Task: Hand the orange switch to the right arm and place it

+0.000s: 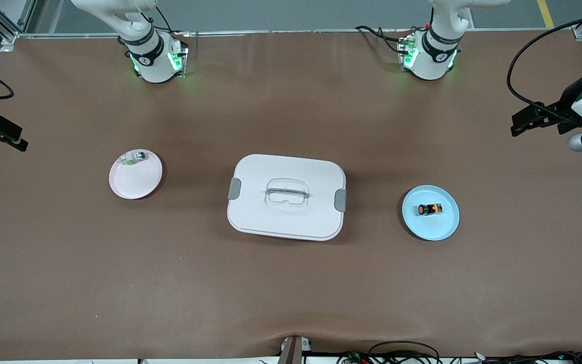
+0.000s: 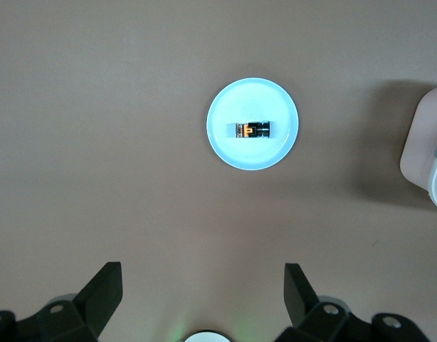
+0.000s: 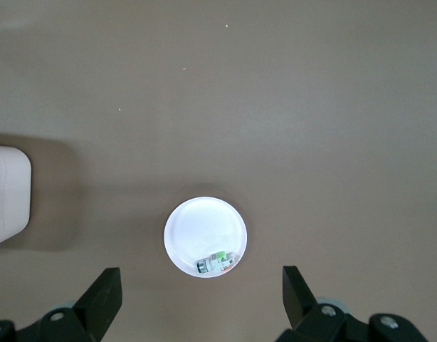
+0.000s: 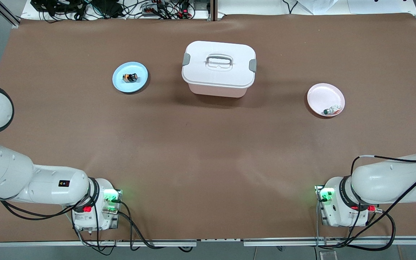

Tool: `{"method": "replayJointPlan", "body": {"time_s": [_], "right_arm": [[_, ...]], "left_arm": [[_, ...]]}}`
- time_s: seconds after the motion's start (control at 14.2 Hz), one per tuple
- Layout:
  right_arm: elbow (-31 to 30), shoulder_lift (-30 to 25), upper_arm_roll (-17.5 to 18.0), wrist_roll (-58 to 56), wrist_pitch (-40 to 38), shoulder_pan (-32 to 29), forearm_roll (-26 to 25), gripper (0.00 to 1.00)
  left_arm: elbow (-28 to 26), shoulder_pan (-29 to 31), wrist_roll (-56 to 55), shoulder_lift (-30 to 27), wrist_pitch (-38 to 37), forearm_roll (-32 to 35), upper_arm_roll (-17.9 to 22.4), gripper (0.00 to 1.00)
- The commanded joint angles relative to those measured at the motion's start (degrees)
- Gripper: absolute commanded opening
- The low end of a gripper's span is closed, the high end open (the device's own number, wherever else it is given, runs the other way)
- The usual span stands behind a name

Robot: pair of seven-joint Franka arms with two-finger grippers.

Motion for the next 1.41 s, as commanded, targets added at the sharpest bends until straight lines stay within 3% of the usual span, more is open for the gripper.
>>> {"method": "replayJointPlan", "body": {"time_s": [0.0,1.06,1.34], "right_arm": [[1.3,0.5,-0.6,-0.3,-0.7,1.4,-0.8,1.0],[1.7,0.5,-0.7,-0.3,-0.7,2.4,-1.3,1.0],[1.8,0.5,-0.7,-0.3,-0.7,2.3,-1.5,1.0]], "left_arm": [[1.6,0.2,0.5,0.7,-1.0,0.6,0.1,1.0],[1.5,2.7,0.5,3.9,-1.0,-2.3,1.0,1.0],[1.5,2.0,2.4,5.5,-1.3,0.6,0.5,1.0]]}}
